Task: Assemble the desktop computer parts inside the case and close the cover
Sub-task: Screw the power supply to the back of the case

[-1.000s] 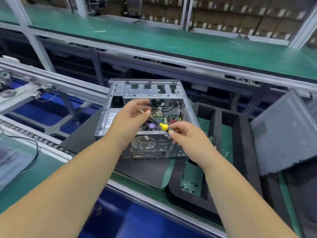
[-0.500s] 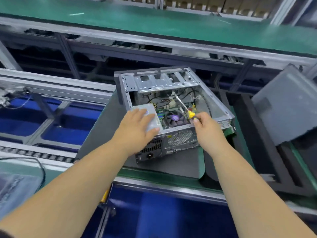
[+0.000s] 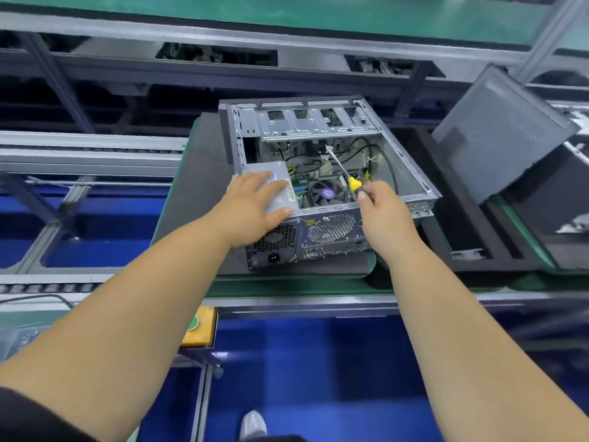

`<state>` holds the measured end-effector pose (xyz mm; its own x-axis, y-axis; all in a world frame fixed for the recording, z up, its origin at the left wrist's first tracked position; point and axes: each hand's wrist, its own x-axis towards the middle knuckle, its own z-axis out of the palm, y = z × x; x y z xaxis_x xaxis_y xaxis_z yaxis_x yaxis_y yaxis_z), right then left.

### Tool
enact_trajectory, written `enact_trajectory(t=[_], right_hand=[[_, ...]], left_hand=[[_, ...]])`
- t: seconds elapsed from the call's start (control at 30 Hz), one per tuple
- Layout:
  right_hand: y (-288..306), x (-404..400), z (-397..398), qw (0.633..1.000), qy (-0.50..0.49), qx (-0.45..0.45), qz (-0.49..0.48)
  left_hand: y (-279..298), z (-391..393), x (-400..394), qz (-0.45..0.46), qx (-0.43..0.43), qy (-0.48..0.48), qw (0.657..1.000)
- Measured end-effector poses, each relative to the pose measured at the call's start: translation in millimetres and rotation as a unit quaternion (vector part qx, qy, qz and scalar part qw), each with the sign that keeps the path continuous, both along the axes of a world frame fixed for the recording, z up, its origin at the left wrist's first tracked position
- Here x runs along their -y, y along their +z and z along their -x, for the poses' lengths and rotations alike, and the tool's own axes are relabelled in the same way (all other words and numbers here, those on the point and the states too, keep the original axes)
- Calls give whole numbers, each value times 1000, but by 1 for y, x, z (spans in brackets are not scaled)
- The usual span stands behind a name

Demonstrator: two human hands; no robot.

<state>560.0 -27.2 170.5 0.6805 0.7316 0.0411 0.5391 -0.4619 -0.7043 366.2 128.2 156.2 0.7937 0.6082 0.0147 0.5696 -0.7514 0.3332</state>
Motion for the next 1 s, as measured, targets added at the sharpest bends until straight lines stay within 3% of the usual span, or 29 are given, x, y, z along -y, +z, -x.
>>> enact_trajectory(t=[0.33,0.57,0.63,0.7,0.8,0.9,1.0], right_hand=[[1,27,7,1000,7,-1,10],[-3,42,21,1000,-22,-4,-16],[-7,51,30,996,-44,-43,-65],[-13,64,42,987,-75,-68,-126],[-31,87,65,972,-88,-114,-187],[-59,103,84,967,-80,-171,-170],[-86,116,104,963,-78,-213,-144]], left_hand=[[10,14,34,66,-8,11,998],[6,23,55,38,-1,5,999],[4,25,62,68,74,18,995],[-3,31,74,94,219,51,970],[-22,46,101,-36,380,131,915],[-50,56,120,-78,436,158,882],[-79,59,135,47,453,164,875]])
